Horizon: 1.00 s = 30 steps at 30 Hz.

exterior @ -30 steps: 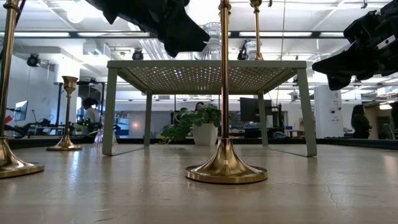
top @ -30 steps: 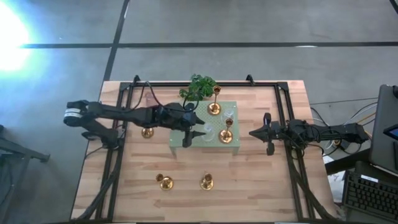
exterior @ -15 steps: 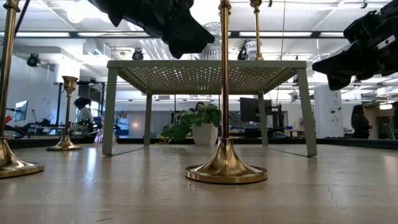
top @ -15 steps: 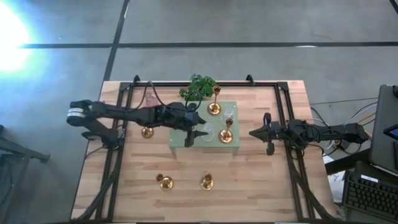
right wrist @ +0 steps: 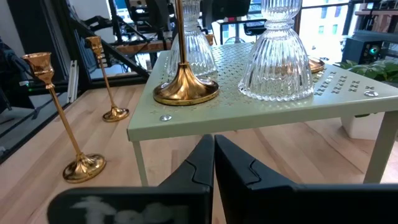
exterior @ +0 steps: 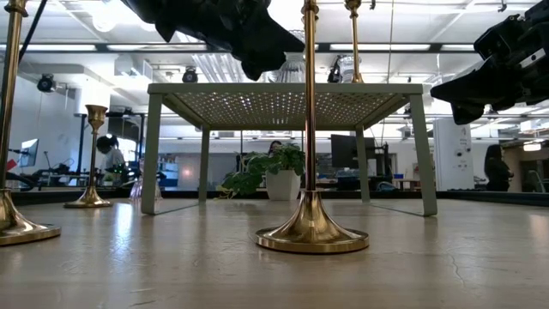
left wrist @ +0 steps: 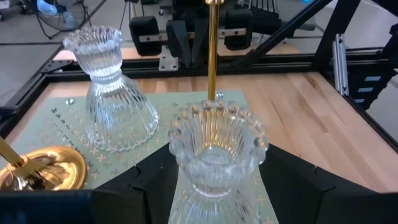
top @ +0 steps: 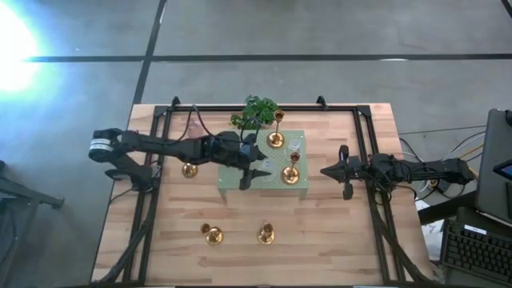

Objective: Pick & Place candle stick holders
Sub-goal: Move the transparent candle holder to the middle left on the shelf

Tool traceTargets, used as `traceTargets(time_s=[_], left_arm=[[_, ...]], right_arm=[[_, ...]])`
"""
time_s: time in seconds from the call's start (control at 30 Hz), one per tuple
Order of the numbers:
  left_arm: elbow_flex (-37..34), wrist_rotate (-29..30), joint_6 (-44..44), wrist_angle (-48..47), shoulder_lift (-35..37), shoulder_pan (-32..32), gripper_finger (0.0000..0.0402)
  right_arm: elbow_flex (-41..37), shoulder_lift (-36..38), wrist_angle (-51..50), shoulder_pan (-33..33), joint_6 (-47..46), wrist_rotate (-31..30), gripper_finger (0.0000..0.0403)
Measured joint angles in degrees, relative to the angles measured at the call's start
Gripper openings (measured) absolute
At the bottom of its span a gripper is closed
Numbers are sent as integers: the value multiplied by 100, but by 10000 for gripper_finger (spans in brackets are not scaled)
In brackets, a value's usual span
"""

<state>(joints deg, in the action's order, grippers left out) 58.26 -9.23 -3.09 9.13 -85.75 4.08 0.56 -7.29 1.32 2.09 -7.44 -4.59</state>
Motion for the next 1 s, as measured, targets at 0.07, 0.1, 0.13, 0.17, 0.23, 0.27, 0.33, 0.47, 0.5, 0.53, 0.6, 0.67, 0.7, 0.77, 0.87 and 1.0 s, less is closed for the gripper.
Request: traceTargets(time_s=[0.07,0.1,0.13,0.17,0.23,0.27,0.33,0.47,0.5,0.53,0.6,0.67,0.7,0.77,0.87,1.0], left_arm=[[0,2,2,32,6,2,216],[0,0,2,34,6,6,212],[0,1,2,29,6,8,206],[0,4,2,27,6,10,199],[0,7,7,6,7,11,179],[0,8,18,0,8,11,167],[-2,6,28,-11,8,19,144],[-15,17,50,-40,8,36,133],[-15,62,50,-67,8,37,132],[-15,155,50,-102,10,37,129],[-15,400,54,-196,37,41,128],[-15,545,41,-287,59,46,128],[-15,550,39,-298,61,46,128],[-15,555,35,-308,65,46,128],[-15,573,15,-321,72,64,128],[-26,646,-6,-514,177,113,128]], right_arm=[[0,0,0,0,0,-1,8],[0,0,0,0,0,0,8],[0,0,0,0,0,0,8],[0,0,0,0,0,0,8],[0,0,0,0,0,0,8],[0,0,0,0,0,1,8],[0,0,0,0,0,-1,8],[0,0,0,0,0,1,8],[0,0,0,0,0,2,8],[0,0,0,0,0,-1,8],[0,0,0,0,0,-1,8],[0,0,0,0,0,-1,8],[0,0,0,0,0,0,8],[0,0,0,0,0,0,8],[0,0,0,0,0,2,8],[0,0,0,0,0,2,8]])
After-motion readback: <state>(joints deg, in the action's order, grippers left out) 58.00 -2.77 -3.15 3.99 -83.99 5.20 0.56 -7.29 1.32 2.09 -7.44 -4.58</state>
